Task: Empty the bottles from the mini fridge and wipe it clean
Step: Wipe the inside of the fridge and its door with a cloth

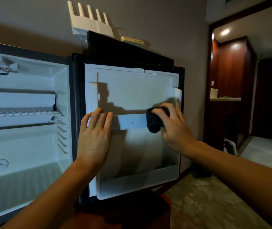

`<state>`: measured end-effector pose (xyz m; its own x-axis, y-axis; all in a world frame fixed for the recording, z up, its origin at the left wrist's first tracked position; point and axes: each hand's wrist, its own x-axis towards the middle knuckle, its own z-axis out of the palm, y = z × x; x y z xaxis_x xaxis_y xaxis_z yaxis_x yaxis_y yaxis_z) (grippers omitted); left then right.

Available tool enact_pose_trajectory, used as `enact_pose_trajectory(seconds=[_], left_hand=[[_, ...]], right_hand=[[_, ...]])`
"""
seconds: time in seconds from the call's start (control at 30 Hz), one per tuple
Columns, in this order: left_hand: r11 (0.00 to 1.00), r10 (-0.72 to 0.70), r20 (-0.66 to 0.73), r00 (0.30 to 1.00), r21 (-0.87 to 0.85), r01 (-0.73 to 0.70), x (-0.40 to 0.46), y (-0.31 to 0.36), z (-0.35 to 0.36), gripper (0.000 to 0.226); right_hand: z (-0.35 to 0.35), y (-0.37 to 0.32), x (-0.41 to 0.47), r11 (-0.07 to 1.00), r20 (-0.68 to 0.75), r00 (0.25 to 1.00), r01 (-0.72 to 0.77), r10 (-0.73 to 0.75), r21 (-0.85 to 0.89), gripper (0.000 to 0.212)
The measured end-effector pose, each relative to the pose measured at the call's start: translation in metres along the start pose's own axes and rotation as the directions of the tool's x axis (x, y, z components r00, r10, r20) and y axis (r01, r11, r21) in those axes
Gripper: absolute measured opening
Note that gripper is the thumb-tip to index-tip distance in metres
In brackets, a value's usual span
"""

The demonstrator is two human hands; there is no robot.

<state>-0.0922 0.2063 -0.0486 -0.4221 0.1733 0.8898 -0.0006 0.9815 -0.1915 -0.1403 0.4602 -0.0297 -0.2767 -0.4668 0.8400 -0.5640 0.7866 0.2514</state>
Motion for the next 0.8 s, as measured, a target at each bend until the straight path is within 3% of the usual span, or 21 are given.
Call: enact_pose_trajectory(seconds=[0.07, 0.13, 0.17, 0.23, 0.3, 0.37, 0.43, 0.47, 0.53, 0.6, 0.67, 0.77, 0.8], left_hand=[[1.000, 0.009, -0.005, 1.000, -0.005, -0.009, 0.000, -0.001, -0.001, 0.070], [1.000, 0.014, -0.012, 1.000, -0.008, -0.014, -0.001, -0.001, -0.001, 0.072], [1.000, 0.012, -0.012, 1.000, -0.005, -0.012, -0.001, -0.001, 0.000, 0.074], [1.000, 0.004, 0.000, 1.000, 0.004, -0.004, -0.002, 0.000, 0.000, 0.075], [1.000, 0.004, 0.004, 1.000, 0.008, -0.004, -0.002, 0.000, 0.000, 0.076], [1.000, 0.007, 0.012, 1.000, 0.013, -0.007, -0.002, -0.001, -0.001, 0.076], [1.000, 0.011, 0.014, 1.000, 0.019, -0.011, -0.002, -0.001, -0.001, 0.076], [1.000, 0.009, 0.014, 1.000, 0.020, -0.009, -0.002, -0.001, -0.002, 0.076], [1.000, 0.003, 0.018, 1.000, 0.015, -0.003, -0.002, 0.000, -0.001, 0.077], [1.000, 0.000, 0.018, 1.000, 0.003, 0.000, -0.002, 0.000, -0.001, 0.077], [1.000, 0.001, 0.020, 1.000, -0.003, -0.001, -0.002, -0.001, -0.001, 0.075], [1.000, 0.001, 0.016, 1.000, -0.014, -0.001, -0.001, -0.002, -0.001, 0.072], [1.000, 0.000, 0.016, 1.000, -0.015, 0.000, -0.002, -0.001, -0.001, 0.072]], right_hand=[[-0.001, -0.003, -0.002, 0.983, 0.071, 0.981, 0.182, -0.179, -0.036, 0.045], [-0.005, 0.003, -0.005, 0.921, 0.149, 0.917, 0.383, -0.369, -0.077, 0.051], [-0.006, 0.005, -0.004, 0.933, 0.147, 0.928, 0.355, -0.343, -0.060, 0.053], [-0.003, 0.002, 0.002, 0.992, 0.058, 0.991, 0.119, -0.121, 0.028, 0.052], [-0.001, -0.003, 0.006, 0.995, -0.025, 0.997, -0.067, 0.069, 0.070, 0.051], [-0.003, -0.003, 0.004, 0.997, 0.024, 0.997, 0.078, -0.078, -0.024, 0.046], [-0.006, 0.001, -0.003, 0.921, 0.171, 0.917, 0.379, -0.360, -0.089, 0.048], [-0.007, 0.004, -0.005, 0.906, 0.188, 0.901, 0.413, -0.390, -0.099, 0.050], [-0.006, 0.004, 0.001, 0.976, 0.096, 0.973, 0.214, -0.209, -0.036, 0.049], [-0.004, 0.000, 0.007, 1.000, -0.012, 1.000, -0.006, 0.007, 0.027, 0.052], [-0.003, -0.005, 0.009, 0.997, 0.014, 0.997, 0.080, -0.079, -0.025, 0.047], [-0.005, -0.003, 0.000, 0.904, 0.166, 0.899, 0.421, -0.405, -0.075, 0.047], [-0.005, -0.002, 0.000, 0.915, 0.168, 0.906, 0.401, -0.388, -0.047, 0.051]])
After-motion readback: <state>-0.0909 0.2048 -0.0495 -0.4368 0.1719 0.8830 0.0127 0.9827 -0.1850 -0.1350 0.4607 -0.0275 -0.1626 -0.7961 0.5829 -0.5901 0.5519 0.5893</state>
